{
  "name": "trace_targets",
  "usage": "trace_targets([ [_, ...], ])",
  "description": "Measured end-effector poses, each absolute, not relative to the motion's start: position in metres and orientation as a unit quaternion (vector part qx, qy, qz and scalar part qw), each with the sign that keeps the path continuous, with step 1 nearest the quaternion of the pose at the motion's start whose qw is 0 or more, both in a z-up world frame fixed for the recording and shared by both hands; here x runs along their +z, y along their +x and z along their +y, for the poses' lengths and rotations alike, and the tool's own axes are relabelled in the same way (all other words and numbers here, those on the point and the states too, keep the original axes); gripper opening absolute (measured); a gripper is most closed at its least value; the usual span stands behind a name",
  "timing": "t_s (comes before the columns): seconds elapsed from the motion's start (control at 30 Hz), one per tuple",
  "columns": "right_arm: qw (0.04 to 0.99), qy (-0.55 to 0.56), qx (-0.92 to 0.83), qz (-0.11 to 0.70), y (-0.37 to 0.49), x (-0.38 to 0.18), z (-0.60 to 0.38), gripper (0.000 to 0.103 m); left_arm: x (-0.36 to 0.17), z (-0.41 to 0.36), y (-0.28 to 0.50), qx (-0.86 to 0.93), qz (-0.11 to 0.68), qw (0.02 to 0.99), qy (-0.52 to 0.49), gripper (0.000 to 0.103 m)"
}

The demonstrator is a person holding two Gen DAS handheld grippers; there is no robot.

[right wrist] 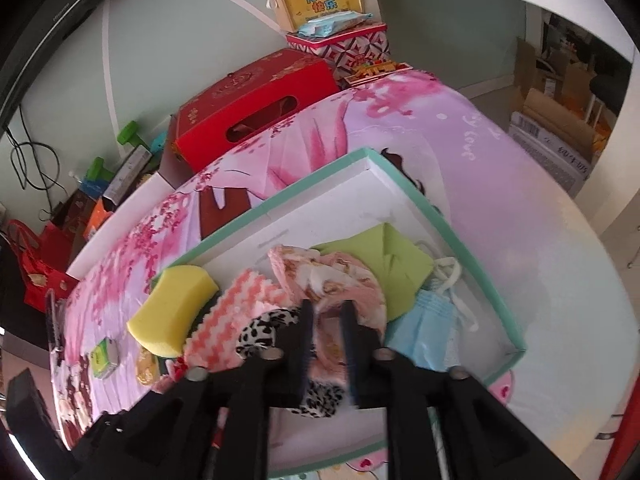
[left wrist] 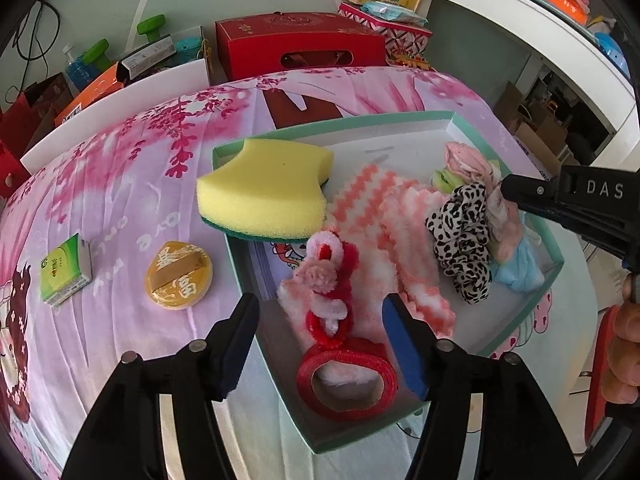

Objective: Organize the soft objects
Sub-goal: 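Move both grippers back from the tray to the gold puff and tissue pack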

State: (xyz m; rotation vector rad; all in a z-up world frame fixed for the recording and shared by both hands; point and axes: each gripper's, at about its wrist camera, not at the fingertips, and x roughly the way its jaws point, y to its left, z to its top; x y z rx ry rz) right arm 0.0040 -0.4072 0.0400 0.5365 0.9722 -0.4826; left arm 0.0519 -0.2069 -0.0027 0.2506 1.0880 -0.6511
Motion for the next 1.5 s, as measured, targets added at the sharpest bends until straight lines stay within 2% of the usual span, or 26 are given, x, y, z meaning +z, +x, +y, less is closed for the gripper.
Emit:
trace_targets([
  [0.07, 0.822, 0.243, -0.236, 0.459, 0.002, 0.043, -0.407, 0.037, 0.0, -0.204, 0.053, -0.302, 0.507, 0.799, 0.113, 0.068],
  [0.17, 0.82, 0.237, -0.242, 0.461, 0.0, 0.045, -0.407, 0.04, 0.005, -0.198, 0.055, -0.296, 0.506, 0.803, 0.105, 0.073],
  [0.3, 0.816, 0.235, -0.242, 0.469, 0.0, 0.044, -0.407, 0.061, 0.009, -0.184, 0.065, -0.278, 0.506, 0.812, 0.087, 0.081],
  [0.47, 0.816, 0.231, -0.239, 0.474, 0.001, 0.042, -0.405, 0.069, 0.012, -0.159, 0.081, -0.235, 0.506, 0.827, 0.059, 0.083],
  [0.53, 0.815, 0.226, -0.239, 0.477, 0.002, 0.042, -0.403, 0.069, 0.013, -0.147, 0.088, -0.216, 0.507, 0.833, 0.045, 0.09],
  [0.6, 0.816, 0.22, -0.237, 0.48, 0.004, 0.04, -0.4, 0.077, 0.012, -0.135, 0.095, -0.193, 0.509, 0.838, 0.03, 0.094],
  [0.73, 0.819, 0.212, -0.227, 0.483, 0.009, 0.039, -0.391, 0.086, 0.01, -0.109, 0.107, -0.146, 0.511, 0.847, 0.008, 0.094],
  [0.8, 0.823, 0.203, -0.221, 0.483, 0.012, 0.04, -0.384, 0.101, 0.009, -0.099, 0.111, -0.129, 0.512, 0.849, -0.001, 0.095],
  [0.93, 0.83, 0.186, -0.209, 0.483, 0.017, 0.042, -0.372, 0.103, 0.006, -0.082, 0.115, -0.099, 0.512, 0.853, -0.006, 0.101],
  [1.27, 0.839, 0.158, -0.188, 0.485, 0.028, 0.047, -0.349, 0.103, 0.01, -0.058, 0.12, -0.08, 0.508, 0.858, -0.015, 0.101],
  [1.5, 0.877, 0.141, -0.155, 0.432, 0.037, 0.076, -0.315, 0.103, 0.019, -0.02, 0.127, -0.046, 0.492, 0.869, -0.036, 0.101],
])
